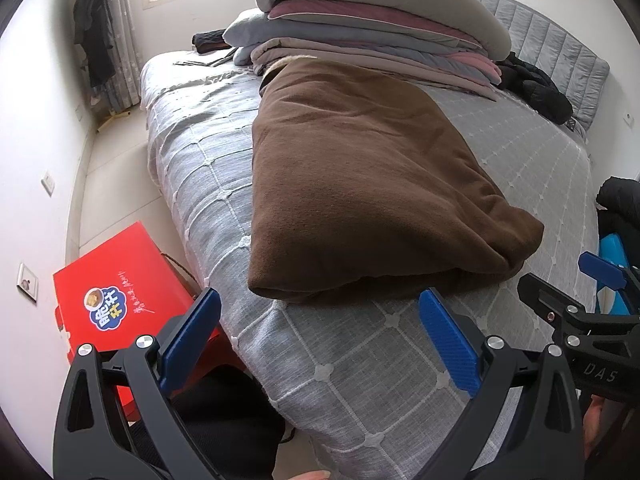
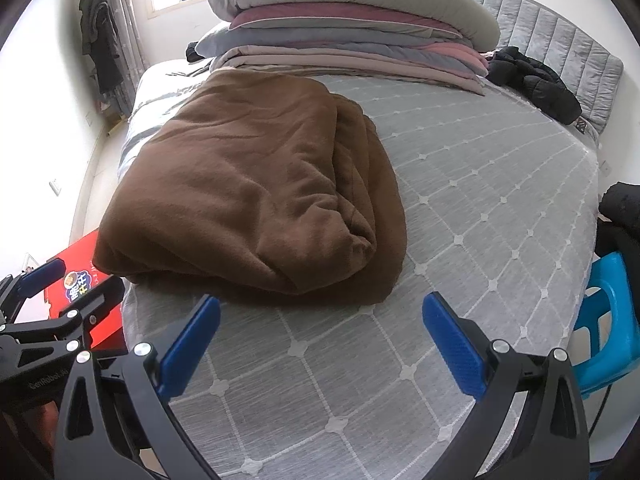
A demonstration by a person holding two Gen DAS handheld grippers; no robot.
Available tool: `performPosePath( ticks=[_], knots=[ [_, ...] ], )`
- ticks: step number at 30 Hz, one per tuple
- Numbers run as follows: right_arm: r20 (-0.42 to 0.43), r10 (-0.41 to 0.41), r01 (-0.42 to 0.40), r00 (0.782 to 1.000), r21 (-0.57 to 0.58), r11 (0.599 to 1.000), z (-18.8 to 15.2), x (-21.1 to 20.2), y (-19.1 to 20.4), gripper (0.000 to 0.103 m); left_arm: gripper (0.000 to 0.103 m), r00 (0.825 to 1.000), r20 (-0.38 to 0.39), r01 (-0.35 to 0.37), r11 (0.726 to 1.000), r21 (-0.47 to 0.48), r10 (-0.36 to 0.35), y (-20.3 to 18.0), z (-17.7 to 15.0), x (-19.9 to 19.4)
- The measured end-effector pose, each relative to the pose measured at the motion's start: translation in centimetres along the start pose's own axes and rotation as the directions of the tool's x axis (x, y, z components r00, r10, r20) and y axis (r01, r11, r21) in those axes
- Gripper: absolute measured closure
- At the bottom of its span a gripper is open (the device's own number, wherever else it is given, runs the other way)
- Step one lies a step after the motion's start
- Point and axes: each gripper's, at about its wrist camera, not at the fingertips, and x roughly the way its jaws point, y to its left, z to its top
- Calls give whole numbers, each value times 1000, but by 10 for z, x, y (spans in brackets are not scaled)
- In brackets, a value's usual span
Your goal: Fold large clothes
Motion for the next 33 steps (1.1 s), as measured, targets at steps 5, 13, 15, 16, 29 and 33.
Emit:
performPosePath(
  ticks=[5,13,15,16,29,33],
  knots=[
    [2,5,-5,1000,0,1000,0,-1,2,6,7,1000,0,0,1000,1,0,-1,0,0],
    [1,10,-10,1000,-1,1000,0,-1,3,6,7,1000,1,0,1000,3,0,-1,1,1],
    [1,9,-9,1000,0,1000,-1,-1,3,6,7,1000,1,0,1000,3,0,-1,0,1],
    [1,9,-9,1000,0,1000,-1,-1,3,6,7,1000,1,0,1000,3,0,-1,0,0],
    [2,10,-10,1000,0,1000,0,-1,3,6,7,1000,3,-2,1000,6,2,-2,2,0],
    [2,10,-10,1000,0,1000,0,-1,3,6,7,1000,3,-1,1000,6,1,-2,2,1]
  ],
)
